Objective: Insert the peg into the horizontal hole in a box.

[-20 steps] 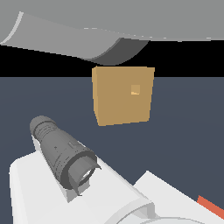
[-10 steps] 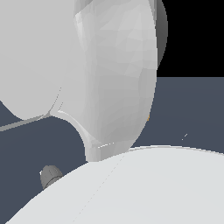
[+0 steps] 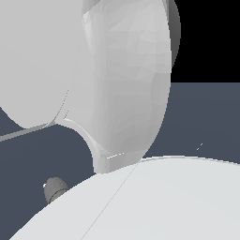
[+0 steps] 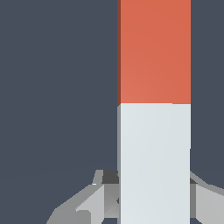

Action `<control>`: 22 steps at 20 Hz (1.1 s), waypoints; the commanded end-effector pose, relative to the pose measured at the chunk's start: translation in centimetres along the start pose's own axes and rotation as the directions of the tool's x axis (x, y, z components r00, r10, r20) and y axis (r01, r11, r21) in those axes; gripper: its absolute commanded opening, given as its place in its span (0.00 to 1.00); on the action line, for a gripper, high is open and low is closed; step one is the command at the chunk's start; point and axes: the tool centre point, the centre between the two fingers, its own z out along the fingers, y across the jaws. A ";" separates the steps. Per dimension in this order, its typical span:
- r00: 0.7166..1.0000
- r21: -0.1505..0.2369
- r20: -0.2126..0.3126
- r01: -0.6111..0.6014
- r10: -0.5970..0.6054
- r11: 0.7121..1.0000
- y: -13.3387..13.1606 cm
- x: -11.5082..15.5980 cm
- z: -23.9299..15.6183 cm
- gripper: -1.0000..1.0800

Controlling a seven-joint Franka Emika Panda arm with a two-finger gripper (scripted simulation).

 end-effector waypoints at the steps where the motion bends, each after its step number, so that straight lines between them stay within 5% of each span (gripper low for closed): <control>1: 1.000 0.000 0.000 0.000 0.000 1.000 0.0 0.0 0.0 0.00; 8: 0.999 0.000 0.000 0.050 -0.050 0.999 0.1 1.5 -0.6 0.00; 14: 0.984 -0.001 0.001 0.177 -0.177 0.984 0.1 5.5 -2.2 0.00; 22: 0.900 -0.001 0.002 0.436 -0.436 0.900 -1.6 13.8 -5.6 0.00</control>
